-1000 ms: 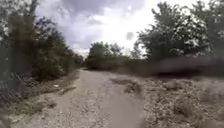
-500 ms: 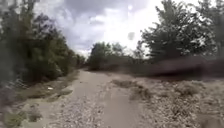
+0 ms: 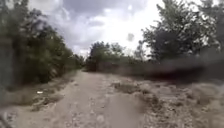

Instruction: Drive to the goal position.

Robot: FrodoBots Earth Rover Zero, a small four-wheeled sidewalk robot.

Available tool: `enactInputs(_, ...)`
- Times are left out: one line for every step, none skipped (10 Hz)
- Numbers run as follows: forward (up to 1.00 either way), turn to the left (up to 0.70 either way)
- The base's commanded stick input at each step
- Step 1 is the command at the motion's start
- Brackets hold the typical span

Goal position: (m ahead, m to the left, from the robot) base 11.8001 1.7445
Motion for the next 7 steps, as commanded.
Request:
enactInputs(0.70, 0.20)
enactInputs(0.70, 0.35)
enactInputs(0.70, 0.28)
enactInputs(0.70, 0.03)
enactInputs(0.70, 0.00)
enactInputs(0.70, 0.00)
enactInputs(0.70, 0.00)
